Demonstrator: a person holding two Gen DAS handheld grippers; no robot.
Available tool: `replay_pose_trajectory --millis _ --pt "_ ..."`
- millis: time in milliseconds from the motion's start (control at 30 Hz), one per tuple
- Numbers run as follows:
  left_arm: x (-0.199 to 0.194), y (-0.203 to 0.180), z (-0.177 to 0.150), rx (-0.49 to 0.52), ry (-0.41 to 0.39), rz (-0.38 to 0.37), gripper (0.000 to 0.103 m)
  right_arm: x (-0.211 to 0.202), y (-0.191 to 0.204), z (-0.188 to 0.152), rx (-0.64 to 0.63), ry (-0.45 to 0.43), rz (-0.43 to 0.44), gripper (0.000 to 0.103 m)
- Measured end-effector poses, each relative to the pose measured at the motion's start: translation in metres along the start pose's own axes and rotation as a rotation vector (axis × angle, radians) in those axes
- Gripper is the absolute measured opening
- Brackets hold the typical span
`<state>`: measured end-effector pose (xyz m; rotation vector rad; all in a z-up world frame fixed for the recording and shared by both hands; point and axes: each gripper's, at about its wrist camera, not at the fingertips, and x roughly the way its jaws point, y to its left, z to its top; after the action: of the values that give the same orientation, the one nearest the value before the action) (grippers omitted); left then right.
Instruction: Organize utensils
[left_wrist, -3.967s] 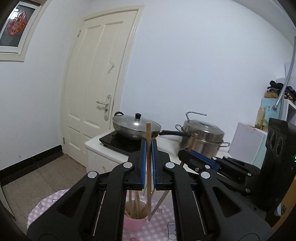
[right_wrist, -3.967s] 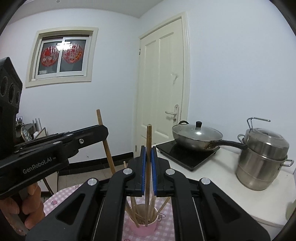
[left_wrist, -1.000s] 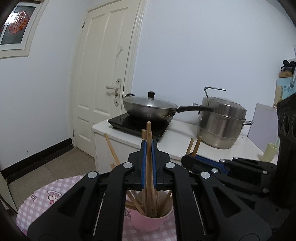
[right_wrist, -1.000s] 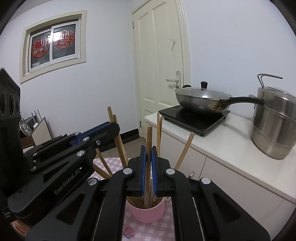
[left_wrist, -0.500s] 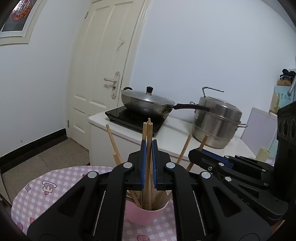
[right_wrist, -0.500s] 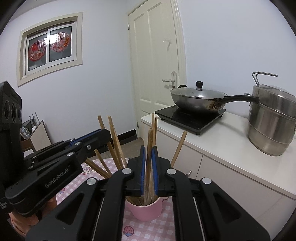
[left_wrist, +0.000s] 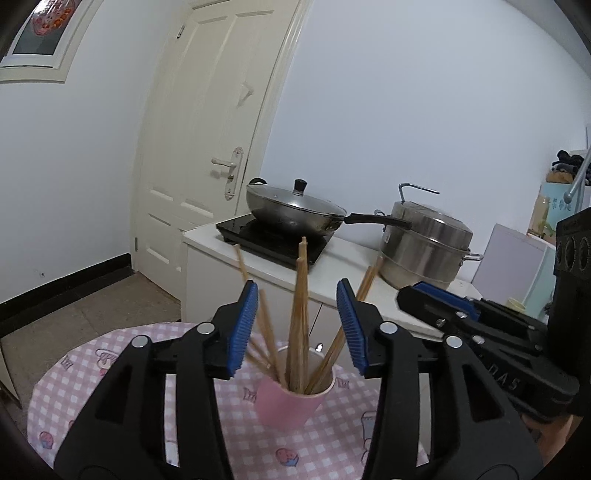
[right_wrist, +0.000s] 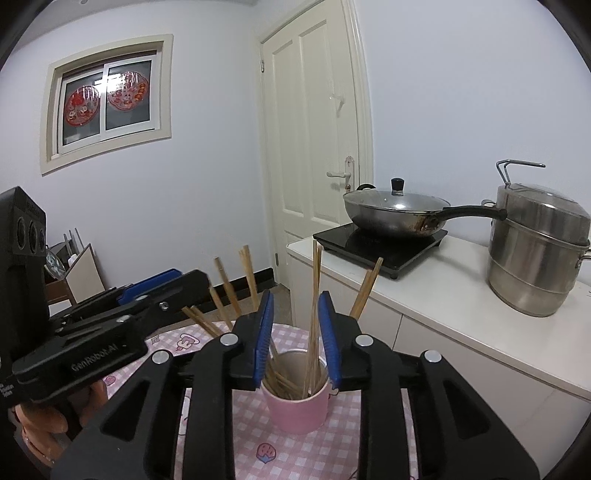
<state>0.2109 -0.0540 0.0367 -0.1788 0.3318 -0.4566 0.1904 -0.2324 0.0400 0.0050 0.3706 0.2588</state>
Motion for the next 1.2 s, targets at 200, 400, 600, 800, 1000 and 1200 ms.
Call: replay_pose_trajectory --millis 200,400,600,800,1000,1200 --pt "-0.026 0.010 -0.018 0.044 0.002 0.097 0.055 -0.015 0.006 -0.017 0.006 0.006 0.009 0.026" --pt "-0.051 0.023 -0.043 0.068 0.029 0.193 0.070 -0.031 0.018 -0.043 0.002 0.016 0.007 0.036" --pt "-0.067 0.032 -0.070 0.065 0.085 0.236 0.077 -0.036 0.031 -0.071 -0.012 0.036 0.006 0.047" --pt "-0.089 0.029 -0.089 0.042 0.056 0.237 0.082 -0.050 0.041 -0.090 0.027 0.000 -0.018 0.061" --pt "-0.118 0.024 -0.095 0.032 0.000 0.262 0.083 -0.065 0.050 -0.099 0.011 -0.034 -0.059 0.073" --pt "-0.143 0.010 -0.100 0.082 -0.037 0.301 0.084 -0.081 0.050 -0.105 0.041 -0.064 -0.078 0.086"
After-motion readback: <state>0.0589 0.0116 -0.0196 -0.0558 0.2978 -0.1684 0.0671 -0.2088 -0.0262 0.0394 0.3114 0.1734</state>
